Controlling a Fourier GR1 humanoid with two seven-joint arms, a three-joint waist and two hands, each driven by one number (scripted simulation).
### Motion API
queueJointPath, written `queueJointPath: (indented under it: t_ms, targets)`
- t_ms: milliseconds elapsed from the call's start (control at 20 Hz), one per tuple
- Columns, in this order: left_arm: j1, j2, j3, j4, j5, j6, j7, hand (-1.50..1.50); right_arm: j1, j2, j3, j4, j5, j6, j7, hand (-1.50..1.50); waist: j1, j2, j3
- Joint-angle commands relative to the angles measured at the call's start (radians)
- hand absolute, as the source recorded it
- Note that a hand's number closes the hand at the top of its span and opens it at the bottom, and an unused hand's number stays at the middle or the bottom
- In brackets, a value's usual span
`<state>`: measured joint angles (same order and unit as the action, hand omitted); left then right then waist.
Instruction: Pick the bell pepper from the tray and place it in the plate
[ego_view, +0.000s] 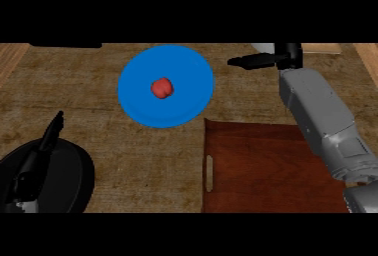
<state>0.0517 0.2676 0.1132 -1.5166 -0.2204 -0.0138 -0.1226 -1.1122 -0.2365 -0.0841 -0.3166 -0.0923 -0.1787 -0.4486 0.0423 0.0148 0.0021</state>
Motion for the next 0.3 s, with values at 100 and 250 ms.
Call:
queueJointPath:
  t_ms: [100, 250]
  targets:
    - [-0.016, -0.022, -0.008, 0.049, -0.023, 0.017, -0.025, 0.0, -0.021, -0.095, -0.033, 0.093, 0.006, 0.107, -0.058, -1.5, 0.003, 0.004, -0.001]
    - [-0.005, -0.013, 0.007, 0.076, -0.015, 0.006, -0.058, 0.0, 0.01, -0.157, -0.039, 0.106, 0.008, 0.177, -0.085, -1.5, -0.003, 0.003, -0.001]
